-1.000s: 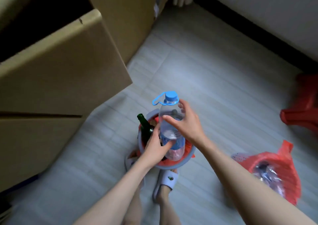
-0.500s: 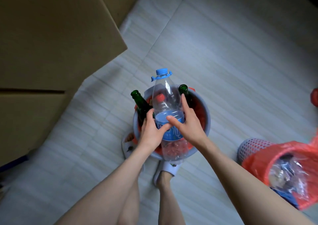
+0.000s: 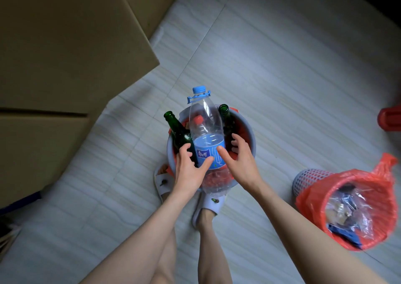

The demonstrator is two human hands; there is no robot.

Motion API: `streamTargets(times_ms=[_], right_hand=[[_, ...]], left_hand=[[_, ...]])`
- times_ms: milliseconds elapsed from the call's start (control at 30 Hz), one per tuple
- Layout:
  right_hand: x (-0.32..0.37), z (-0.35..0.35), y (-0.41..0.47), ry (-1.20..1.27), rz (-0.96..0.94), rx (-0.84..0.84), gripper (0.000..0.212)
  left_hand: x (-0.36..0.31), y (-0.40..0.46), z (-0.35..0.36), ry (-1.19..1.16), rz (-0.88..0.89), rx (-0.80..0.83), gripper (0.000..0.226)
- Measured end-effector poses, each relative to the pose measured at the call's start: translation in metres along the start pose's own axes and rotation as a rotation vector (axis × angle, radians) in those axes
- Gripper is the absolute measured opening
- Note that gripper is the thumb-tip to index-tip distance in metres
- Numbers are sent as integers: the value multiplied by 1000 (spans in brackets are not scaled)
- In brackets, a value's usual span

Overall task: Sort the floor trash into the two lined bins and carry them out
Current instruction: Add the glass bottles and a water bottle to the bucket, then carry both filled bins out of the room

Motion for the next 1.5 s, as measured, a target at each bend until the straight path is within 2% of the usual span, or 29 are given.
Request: streamTargets(times_ms=[200, 300, 400, 500, 600, 667, 700, 800, 900, 967, 1067, 1133, 1233, 1333, 1433, 1467, 1500], right_hand=[[-12, -30, -39, -119, 28, -95, 44], [-31, -44, -61, -9, 38, -154, 32], [-58, -55, -78, 66, 101, -174, 28], [-111, -69, -90, 185, 157, -174, 19], [-179, -91, -103, 295, 222, -174, 11], [-221, -106, -112, 368, 250, -214, 14], [-239, -111, -114, 454, 270, -228, 18], [-289, -116, -108, 1002, 418, -248, 23], [-329, -124, -89, 1650, 488, -310, 20], [-355, -137, -72, 1879, 474, -341, 26], [-397, -145, -45, 1994, 494, -379, 33], [-418, -138, -29, 2056, 526, -396, 36], [-425, -133, -10, 2193, 431, -460, 40], [-416, -139, -11, 2376, 330, -528, 43], [-410, -147, -26, 2288, 427, -594, 39], [-405, -149, -29, 2256, 433, -593, 45], [-400, -150, -32, 2222, 433, -592, 63]], left_hand=[[-19, -39, -1, 192, 163, -156, 44], [-26, -65, 21, 242, 238, -200, 31], [-24, -83, 54, 225, 287, -205, 19], [-11, -100, 106, 214, 334, -192, 15], [23, -109, 175, 177, 234, -167, 17], [46, -103, 214, 6, 113, -114, 18], [54, -98, 227, -154, 34, -105, 19], [66, -72, 247, -668, -186, -119, 38], [61, -36, 250, -1020, -186, -160, 58], [60, -9, 248, -1217, -145, -179, 69], [63, 23, 240, -1421, -94, -217, 74], [63, 35, 236, -1494, -65, -276, 60], [48, 41, 238, -1599, -36, -303, 32], [44, 39, 229, -1688, -52, -347, 32], [52, 40, 221, -1692, -110, -328, 31], [54, 41, 219, -1701, -124, -325, 31], [58, 39, 218, -1706, -143, -330, 30]])
Point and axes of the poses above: each hand's wrist, its own y-axis towards the middle knuckle, its own z-axis out of the palm, x = y × z, the point moved 3 cm from there along y, towards the middle knuckle, and after that the axes turned 8 degrees about x, right-handed, at the moved point
